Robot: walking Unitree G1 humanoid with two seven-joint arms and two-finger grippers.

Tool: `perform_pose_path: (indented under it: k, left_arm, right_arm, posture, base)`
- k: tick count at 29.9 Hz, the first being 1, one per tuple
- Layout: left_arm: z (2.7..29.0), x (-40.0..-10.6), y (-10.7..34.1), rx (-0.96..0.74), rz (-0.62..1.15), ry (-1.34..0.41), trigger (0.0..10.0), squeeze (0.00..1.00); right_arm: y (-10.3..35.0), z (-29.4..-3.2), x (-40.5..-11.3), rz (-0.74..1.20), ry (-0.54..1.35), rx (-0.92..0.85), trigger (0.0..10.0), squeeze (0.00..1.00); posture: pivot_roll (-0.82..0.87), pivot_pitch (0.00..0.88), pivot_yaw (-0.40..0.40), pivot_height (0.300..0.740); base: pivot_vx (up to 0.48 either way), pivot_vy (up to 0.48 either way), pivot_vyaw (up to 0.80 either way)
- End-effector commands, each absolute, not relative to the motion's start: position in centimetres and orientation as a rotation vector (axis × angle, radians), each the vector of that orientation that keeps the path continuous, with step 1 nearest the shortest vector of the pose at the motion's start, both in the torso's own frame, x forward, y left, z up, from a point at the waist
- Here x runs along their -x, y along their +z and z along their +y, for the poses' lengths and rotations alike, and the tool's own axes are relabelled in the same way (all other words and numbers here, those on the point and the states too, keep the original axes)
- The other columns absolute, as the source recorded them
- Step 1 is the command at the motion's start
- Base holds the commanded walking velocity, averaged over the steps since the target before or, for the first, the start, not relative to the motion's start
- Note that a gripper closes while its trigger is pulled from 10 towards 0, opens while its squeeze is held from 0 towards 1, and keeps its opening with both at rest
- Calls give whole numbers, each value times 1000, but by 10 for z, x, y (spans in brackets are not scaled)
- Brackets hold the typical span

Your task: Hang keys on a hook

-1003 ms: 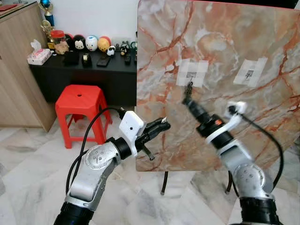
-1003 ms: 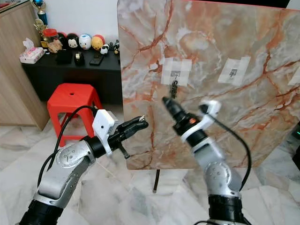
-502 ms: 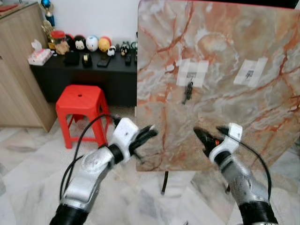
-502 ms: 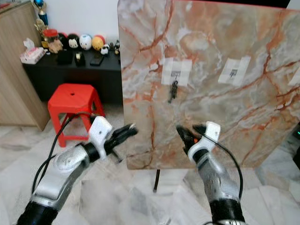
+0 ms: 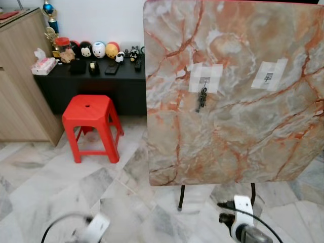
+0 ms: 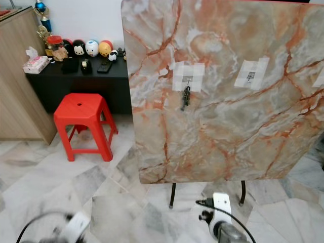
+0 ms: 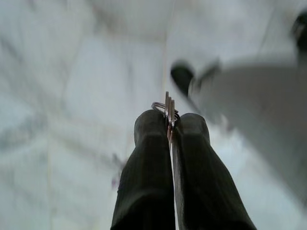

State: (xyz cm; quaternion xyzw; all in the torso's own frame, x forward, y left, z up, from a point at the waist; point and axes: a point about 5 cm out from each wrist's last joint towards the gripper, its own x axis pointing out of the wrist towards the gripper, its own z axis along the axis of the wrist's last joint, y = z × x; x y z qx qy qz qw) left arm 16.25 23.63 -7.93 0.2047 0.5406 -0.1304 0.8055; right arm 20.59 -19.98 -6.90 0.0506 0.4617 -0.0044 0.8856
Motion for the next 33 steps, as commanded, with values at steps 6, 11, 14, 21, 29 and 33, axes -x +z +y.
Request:
perform_pose_path:
  k: [6,11,14,21,29,33]
  left_arm:
    - [237,-121,-99,-331,1328,-124,10000,0]
    - [246,-116,-98,-390,1362,-144,10000,0]
    - [261,-104,-98,-569,1429,-213,10000,0]
    - [260,-107,-98,-258,1376,46,10000,0]
    - [252,-129,-94,-186,1291,81,10000,0]
    - [251,-133,-93,-186,1284,63,10000,0]
  right_arm:
    - [-87,-199,-174,1076,9,21,10000,0]
    - [-93,-199,-161,1128,93,134,10000,0]
    - [-95,-199,-155,1153,131,198,10000,0]
    - [-93,-204,-159,1134,86,145,10000,0]
    - [-93,-209,-157,1129,-31,34,10000,0]
    - [-93,-209,-157,1121,-32,30,10000,0]
  posture:
    - [-4,0,-30,740]
    - [15,0,-40,740]
    - [9,0,-38,740]
    - [-7,0,-48,740]
    - [-48,0,-33,740]
    - [-57,0,-21,740]
  base:
    - [0,0,0]
    - [0,0,0]
    - [0,0,0]
    - [0,0,0]
    - [0,0,0]
    - [0,0,0]
